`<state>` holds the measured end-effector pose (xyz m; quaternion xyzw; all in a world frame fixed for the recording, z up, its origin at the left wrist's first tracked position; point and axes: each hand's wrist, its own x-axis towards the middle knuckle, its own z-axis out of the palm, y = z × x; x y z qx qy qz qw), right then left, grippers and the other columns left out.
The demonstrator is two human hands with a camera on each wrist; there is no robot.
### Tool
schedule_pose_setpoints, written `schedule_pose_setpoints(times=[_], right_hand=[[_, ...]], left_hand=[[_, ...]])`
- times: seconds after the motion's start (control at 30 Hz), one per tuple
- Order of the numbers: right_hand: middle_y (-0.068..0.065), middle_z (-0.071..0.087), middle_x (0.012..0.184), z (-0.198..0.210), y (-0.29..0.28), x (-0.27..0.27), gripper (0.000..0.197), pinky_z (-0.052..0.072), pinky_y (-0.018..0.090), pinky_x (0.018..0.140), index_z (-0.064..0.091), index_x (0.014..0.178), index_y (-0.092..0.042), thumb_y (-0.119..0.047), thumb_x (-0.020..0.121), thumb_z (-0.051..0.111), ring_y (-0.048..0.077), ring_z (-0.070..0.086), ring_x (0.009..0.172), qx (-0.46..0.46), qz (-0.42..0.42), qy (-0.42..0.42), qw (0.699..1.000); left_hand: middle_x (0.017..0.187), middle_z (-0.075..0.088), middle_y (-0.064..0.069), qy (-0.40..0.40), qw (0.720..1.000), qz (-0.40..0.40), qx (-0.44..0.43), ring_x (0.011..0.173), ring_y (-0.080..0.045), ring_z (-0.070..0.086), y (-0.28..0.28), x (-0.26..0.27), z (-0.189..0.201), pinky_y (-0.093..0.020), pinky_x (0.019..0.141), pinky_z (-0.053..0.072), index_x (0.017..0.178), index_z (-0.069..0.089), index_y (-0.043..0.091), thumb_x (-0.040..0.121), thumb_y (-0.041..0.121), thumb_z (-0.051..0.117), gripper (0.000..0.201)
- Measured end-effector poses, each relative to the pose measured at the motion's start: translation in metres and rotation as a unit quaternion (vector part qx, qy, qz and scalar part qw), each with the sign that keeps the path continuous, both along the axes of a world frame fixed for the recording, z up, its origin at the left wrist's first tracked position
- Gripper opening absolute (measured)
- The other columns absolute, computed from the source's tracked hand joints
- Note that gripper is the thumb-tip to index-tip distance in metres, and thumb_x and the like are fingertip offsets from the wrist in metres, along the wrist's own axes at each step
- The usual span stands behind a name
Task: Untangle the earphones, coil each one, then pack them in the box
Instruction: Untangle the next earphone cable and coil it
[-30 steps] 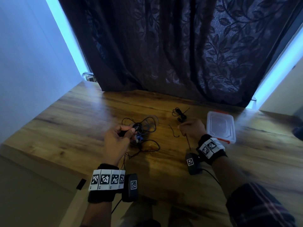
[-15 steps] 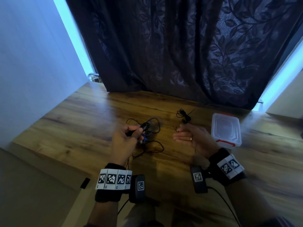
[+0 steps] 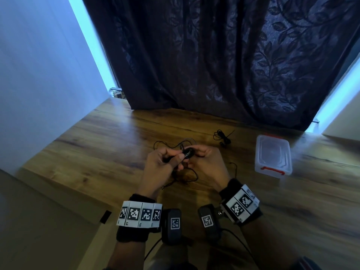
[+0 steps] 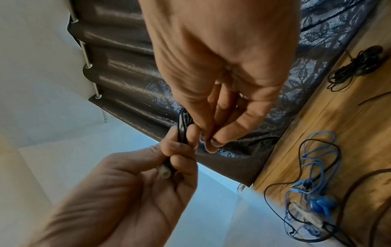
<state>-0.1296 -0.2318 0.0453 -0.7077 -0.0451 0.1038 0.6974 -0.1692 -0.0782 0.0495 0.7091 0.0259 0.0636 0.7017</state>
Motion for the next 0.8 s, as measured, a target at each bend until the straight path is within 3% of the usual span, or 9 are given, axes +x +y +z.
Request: schedule_pose_setpoints(times=[0.07,0.2,0.3,0.43,0.53,0.6,0.7,0.8], right_hand=[[-0.003,0.076,0.086,0.002,0.001,0.001,0.03,0.052,0.012,0.059,0.074,0.093,-0.019,0.009,0.089,0.066,-0.001,0.07,0.068,0.006,0.013,-0.019,1.0],[-0.011,0.077,0.084,0.002,-0.002,0.002,0.031,0.051,0.01,0.062,0.076,0.097,-0.017,0.011,0.089,0.064,-0.003,0.07,0.075,0.007,0.042,-0.058,0.997],[-0.014,0.076,0.081,0.002,-0.003,0.003,0.033,0.051,0.01,0.063,0.075,0.098,-0.013,0.015,0.09,0.06,-0.004,0.069,0.075,0.01,0.054,-0.073,0.996],[-0.001,0.074,0.088,0.003,-0.004,0.005,0.025,0.051,0.01,0.064,0.073,0.107,0.001,0.015,0.088,0.062,-0.004,0.069,0.073,0.01,0.072,-0.085,0.994],[0.004,0.071,0.088,0.004,-0.004,0.009,0.024,0.05,0.009,0.063,0.072,0.108,0.004,0.014,0.088,0.063,-0.008,0.066,0.071,-0.018,0.076,-0.103,0.992],[0.015,0.07,0.094,0.004,-0.004,0.011,0.022,0.049,0.01,0.064,0.073,0.106,0.006,0.014,0.087,0.065,-0.007,0.064,0.071,-0.032,0.079,-0.117,0.989],[0.024,0.069,0.104,0.004,-0.004,0.015,0.022,0.048,0.012,0.068,0.074,0.105,0.003,0.012,0.085,0.068,-0.001,0.063,0.079,-0.059,0.088,-0.134,0.985],[0.018,0.072,0.109,0.003,-0.006,0.018,0.024,0.053,0.019,0.079,0.076,0.106,-0.002,0.009,0.087,0.067,0.015,0.068,0.094,-0.088,0.095,-0.141,0.982]], left_hand=[[0.071,0.073,-0.004,0.008,1.0,-0.004,-0.014,0.062,-0.013,0.063,0.001,0.0,0.0,-0.024,0.062,0.054,0.096,0.064,-0.002,0.089,0.003,0.066,0.008],[0.084,0.074,-0.018,0.026,0.998,-0.01,-0.059,0.062,-0.015,0.061,0.001,0.001,0.001,-0.026,0.061,0.052,0.102,0.058,-0.01,0.089,0.003,0.065,0.019],[0.086,0.075,-0.02,0.026,0.997,-0.006,-0.07,0.062,-0.017,0.06,0.0,0.001,0.002,-0.028,0.062,0.051,0.099,0.057,-0.006,0.09,0.003,0.065,0.015],[0.087,0.075,-0.02,0.026,0.996,-0.003,-0.081,0.063,-0.019,0.059,0.003,0.001,0.003,-0.032,0.064,0.049,0.096,0.056,-0.001,0.09,0.002,0.065,0.011],[0.086,0.076,-0.016,0.031,0.995,-0.001,-0.092,0.061,-0.015,0.059,0.003,-0.001,0.005,-0.031,0.064,0.049,0.105,0.055,-0.003,0.09,0.001,0.063,0.018],[0.087,0.075,-0.017,0.031,0.995,-0.002,-0.093,0.061,-0.014,0.06,0.004,-0.001,0.005,-0.032,0.065,0.049,0.109,0.053,-0.007,0.089,0.002,0.064,0.024],[0.09,0.074,-0.021,0.03,0.996,-0.01,-0.086,0.062,-0.015,0.062,0.006,-0.001,0.006,-0.032,0.065,0.05,0.113,0.051,-0.011,0.089,0.003,0.064,0.031],[0.087,0.075,-0.016,0.027,0.997,-0.019,-0.077,0.063,-0.015,0.063,0.007,-0.003,0.009,-0.031,0.064,0.051,0.114,0.051,-0.004,0.088,0.001,0.064,0.029]])
